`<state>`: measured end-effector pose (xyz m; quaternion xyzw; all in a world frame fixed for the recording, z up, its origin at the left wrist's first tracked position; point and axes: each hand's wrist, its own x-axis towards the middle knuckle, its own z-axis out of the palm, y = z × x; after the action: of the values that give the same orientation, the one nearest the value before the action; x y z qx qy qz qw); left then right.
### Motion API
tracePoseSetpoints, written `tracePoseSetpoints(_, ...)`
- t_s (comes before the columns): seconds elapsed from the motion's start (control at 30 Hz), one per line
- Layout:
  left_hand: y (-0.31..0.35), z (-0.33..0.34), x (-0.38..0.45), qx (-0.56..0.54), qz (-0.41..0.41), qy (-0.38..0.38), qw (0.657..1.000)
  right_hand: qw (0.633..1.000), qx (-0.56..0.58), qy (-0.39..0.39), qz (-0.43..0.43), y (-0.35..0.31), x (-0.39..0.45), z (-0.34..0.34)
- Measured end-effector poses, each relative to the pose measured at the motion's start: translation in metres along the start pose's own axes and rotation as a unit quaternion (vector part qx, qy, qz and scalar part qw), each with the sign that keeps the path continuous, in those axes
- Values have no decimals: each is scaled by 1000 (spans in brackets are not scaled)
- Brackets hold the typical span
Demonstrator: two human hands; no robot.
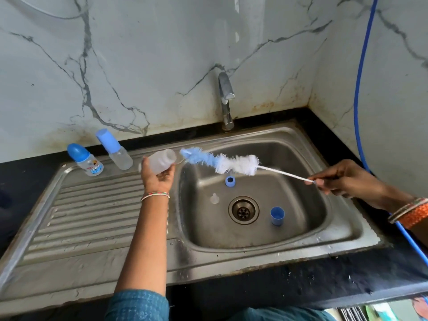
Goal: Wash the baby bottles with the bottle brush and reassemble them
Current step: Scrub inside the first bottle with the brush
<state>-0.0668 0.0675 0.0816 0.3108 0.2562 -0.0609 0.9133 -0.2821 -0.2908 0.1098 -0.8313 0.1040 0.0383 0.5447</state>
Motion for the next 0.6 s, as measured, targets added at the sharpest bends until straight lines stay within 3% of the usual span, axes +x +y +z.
tracePoseSetpoints(0.1, 15, -10, 10, 10, 1, 12, 1000, 995, 87, 42, 33, 4, -7, -14)
tracePoseSetpoints(0.2, 7, -6, 12, 149, -71, -27, 986, 993, 95, 70, 19, 6, 3, -10)
tracePoseSetpoints(0.3, -18, 4, 9, 332, -146, -79, 929, 993, 92, 70, 2, -2, 20, 13)
tracePoseSetpoints(0.37, -40, 4, 8, 476, -129, -118, 862, 993, 92, 70, -2, -6, 33, 29)
tracePoseSetpoints(0.4, -51, 2, 10, 568, -88, -147, 805, 993, 97, 65, 2, -7, 40, 37)
tracePoseSetpoints(0.43, -64, -2, 13, 678, -34, -183, 711, 992, 105, 65, 7, -9, 46, 44)
tracePoseSetpoints(0.47, -75, -6, 16, 790, 19, -219, 573, 992, 106, 66, 6, -10, 53, 49)
tracePoseSetpoints(0.5, -87, -11, 20, 878, 70, -238, 410, 992, 108, 64, 4, -10, 60, 54)
tracePoseSetpoints(0.53, -98, -15, 25, 924, 111, -253, 263, 992, 107, 61, 5, -10, 67, 58)
tracePoseSetpoints(0.57, -109, -20, 30, 942, 128, -271, 149, 992, 110, 59, 6, -9, 73, 61)
tracePoseSetpoints(0.6, -118, -25, 34, 945, 136, -287, 74, 992, 112, 57, 11, -8, 78, 64)
